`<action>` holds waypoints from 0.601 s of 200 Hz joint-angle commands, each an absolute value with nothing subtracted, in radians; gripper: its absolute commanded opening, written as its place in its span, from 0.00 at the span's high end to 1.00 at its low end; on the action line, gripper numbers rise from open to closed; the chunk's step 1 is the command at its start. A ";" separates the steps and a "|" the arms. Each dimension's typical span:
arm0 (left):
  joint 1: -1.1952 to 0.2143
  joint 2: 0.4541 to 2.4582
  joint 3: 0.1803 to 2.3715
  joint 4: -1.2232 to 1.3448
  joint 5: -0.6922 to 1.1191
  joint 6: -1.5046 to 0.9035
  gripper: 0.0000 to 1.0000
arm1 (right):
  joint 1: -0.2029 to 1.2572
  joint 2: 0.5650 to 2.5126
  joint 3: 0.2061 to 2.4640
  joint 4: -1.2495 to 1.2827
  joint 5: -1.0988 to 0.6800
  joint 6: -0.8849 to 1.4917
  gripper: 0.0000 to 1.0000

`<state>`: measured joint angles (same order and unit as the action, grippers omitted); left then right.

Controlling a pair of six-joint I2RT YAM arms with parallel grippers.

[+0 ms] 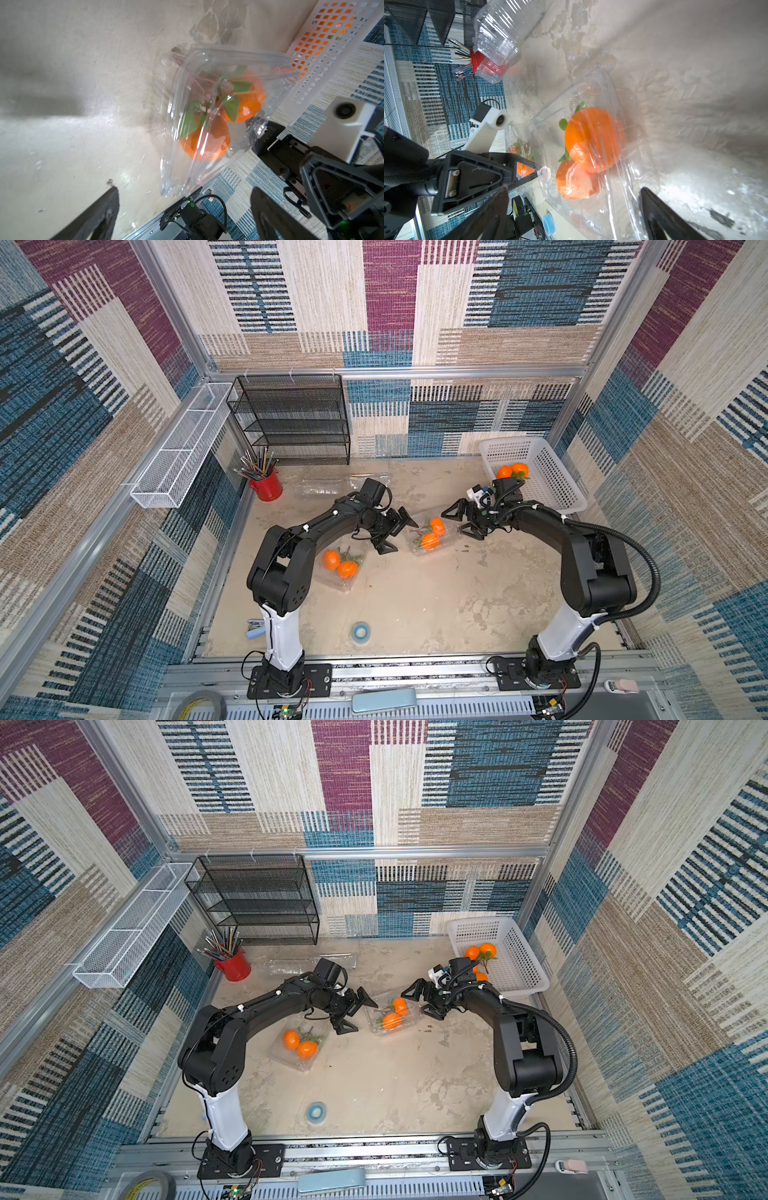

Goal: Take oranges out of containers
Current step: Adjust the packing box at the center of the board.

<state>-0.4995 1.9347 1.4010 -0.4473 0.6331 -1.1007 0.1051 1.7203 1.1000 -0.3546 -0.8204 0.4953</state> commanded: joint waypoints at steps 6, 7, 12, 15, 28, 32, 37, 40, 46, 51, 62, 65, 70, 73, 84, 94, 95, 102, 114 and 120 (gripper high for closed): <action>-0.500 1.980 1.455 -0.427 0.646 -1.100 0.01 | 0.110 1.671 1.052 -0.269 -0.900 0.530 0.02; -0.500 1.983 1.458 -0.428 0.646 -1.100 0.01 | 0.109 1.669 1.050 -0.268 -0.903 0.531 0.02; -0.500 1.994 1.473 -0.433 0.646 -1.098 0.01 | 0.110 1.668 1.043 -0.268 -0.910 0.533 0.02; -0.500 2.001 1.482 -0.435 0.647 -1.096 0.01 | 0.110 1.667 1.040 -0.275 -0.911 0.531 0.02; -0.500 2.033 1.522 -0.451 0.651 -1.088 0.01 | 0.109 1.671 1.040 -0.322 -0.891 0.509 0.02; -0.499 2.043 1.532 -0.454 0.653 -1.088 0.01 | 0.109 1.673 1.041 -0.343 -0.882 0.500 0.02; -0.500 2.052 1.545 -0.454 0.655 -1.086 0.01 | 0.108 1.677 1.046 -0.368 -0.870 0.489 0.02; -0.499 2.058 1.552 -0.455 0.656 -1.085 0.01 | 0.107 1.680 1.049 -0.381 -0.864 0.481 0.02; -0.500 2.068 1.565 -0.458 0.656 -1.085 0.00 | 0.104 1.686 1.054 -0.401 -0.856 0.468 0.02; -0.500 2.077 1.579 -0.465 0.656 -1.082 0.00 | 0.101 1.686 1.054 -0.408 -0.856 0.463 0.02; -0.500 2.094 1.607 -0.478 0.658 -1.075 0.00 | 0.092 1.677 1.051 -0.405 -0.854 0.457 0.02; -0.500 2.098 1.613 -0.479 0.660 -1.073 0.01 | 0.089 1.678 1.050 -0.404 -0.853 0.457 0.02; -0.500 2.104 1.622 -0.484 0.660 -1.070 0.01 | 0.082 1.674 1.049 -0.403 -0.856 0.456 0.02; -0.500 2.104 1.627 -0.488 0.660 -1.069 0.00 | 0.078 1.675 1.048 -0.403 -0.858 0.456 0.02; -0.500 2.113 1.641 -0.499 0.656 -1.061 0.00 | 0.063 1.679 1.042 -0.395 -0.874 0.454 0.02; -0.500 2.120 1.653 -0.507 0.654 -1.053 0.00 | 0.049 1.682 1.032 -0.380 -0.884 0.457 0.02; -0.500 2.119 1.654 -0.507 0.654 -1.053 0.00 | 0.047 1.682 1.031 -0.379 -0.884 0.457 0.02; -0.500 2.122 1.661 -0.517 0.653 -1.048 0.00 | 0.039 1.683 1.024 -0.367 -0.889 0.457 0.02; -0.500 2.122 1.666 -0.519 0.654 -1.046 0.00 | 0.027 1.685 1.017 -0.347 -0.901 0.454 0.02; -0.500 2.123 1.664 -0.519 0.654 -1.045 0.01 | 0.024 1.686 1.014 -0.336 -0.910 0.451 0.02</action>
<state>-0.4995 2.1201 1.6531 -0.4877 0.6422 -1.0885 0.0372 1.6825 1.0245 -0.3885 -0.8680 0.4664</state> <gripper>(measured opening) 0.995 0.984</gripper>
